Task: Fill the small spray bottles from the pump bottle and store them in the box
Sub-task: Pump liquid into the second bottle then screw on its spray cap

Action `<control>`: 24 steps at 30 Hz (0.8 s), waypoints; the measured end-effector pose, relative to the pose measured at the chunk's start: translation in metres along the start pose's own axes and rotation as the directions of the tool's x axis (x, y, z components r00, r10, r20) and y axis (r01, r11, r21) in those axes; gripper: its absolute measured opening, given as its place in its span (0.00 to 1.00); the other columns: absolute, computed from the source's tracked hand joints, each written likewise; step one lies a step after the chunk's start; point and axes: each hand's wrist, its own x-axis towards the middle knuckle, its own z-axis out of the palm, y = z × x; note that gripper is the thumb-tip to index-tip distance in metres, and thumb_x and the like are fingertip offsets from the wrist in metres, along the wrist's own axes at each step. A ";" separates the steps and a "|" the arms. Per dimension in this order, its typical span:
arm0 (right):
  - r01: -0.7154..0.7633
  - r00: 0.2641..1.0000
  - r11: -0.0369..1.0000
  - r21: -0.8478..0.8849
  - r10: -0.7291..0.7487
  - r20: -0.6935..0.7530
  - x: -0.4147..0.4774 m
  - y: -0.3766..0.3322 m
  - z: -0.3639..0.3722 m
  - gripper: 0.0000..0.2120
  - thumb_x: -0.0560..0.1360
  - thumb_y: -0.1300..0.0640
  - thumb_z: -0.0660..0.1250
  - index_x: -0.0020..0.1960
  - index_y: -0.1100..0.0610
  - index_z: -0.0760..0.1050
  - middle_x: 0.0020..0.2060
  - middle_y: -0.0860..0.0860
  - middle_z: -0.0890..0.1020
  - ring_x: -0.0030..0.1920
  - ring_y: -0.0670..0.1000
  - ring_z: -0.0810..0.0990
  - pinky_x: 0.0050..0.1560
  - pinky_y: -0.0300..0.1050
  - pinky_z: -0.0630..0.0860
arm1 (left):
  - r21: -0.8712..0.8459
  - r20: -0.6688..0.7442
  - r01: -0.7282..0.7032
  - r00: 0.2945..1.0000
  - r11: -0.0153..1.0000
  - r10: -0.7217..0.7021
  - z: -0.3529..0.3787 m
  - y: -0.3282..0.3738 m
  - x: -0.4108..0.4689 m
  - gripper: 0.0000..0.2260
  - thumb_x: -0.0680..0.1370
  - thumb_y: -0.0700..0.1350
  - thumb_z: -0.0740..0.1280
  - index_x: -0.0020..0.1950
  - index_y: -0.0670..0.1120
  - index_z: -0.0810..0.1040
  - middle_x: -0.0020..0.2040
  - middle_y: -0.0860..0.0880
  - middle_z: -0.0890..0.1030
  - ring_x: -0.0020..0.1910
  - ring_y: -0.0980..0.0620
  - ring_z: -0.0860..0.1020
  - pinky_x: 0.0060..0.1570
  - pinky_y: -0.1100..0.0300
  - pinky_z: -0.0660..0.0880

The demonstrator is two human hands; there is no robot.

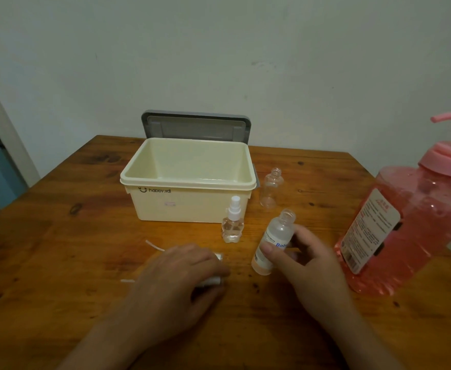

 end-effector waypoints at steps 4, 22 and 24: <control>-0.004 1.000 1.000 -0.021 0.005 0.027 0.000 0.005 -0.001 0.13 0.72 0.58 0.72 0.56 0.54 0.79 0.33 0.31 0.80 0.34 0.32 0.77 0.33 0.26 0.71 | -0.009 -0.012 -0.006 1.000 1.000 0.006 0.003 -0.003 -0.001 0.11 0.75 0.59 0.61 0.55 0.61 0.76 0.50 0.65 0.78 0.51 0.66 0.74 0.50 0.65 0.76; 0.015 0.999 1.000 -0.006 -0.014 0.046 -0.001 0.005 0.001 0.18 0.64 0.44 0.69 0.53 0.43 0.77 0.45 0.34 0.82 0.43 0.38 0.82 0.39 0.30 0.76 | -0.543 -0.354 -0.082 0.925 0.836 -0.139 -0.023 0.023 0.027 0.13 0.76 0.53 0.64 0.59 0.59 0.77 0.53 0.62 0.80 0.52 0.60 0.78 0.47 0.70 0.74; 0.018 0.998 1.000 -0.015 -0.018 0.054 -0.001 0.005 0.001 0.17 0.64 0.44 0.69 0.52 0.42 0.76 0.44 0.36 0.82 0.42 0.37 0.81 0.39 0.29 0.75 | -0.627 -0.374 -0.103 0.909 0.772 -0.183 -0.029 0.028 0.033 0.12 0.75 0.52 0.64 0.58 0.58 0.78 0.52 0.60 0.81 0.52 0.57 0.79 0.47 0.67 0.76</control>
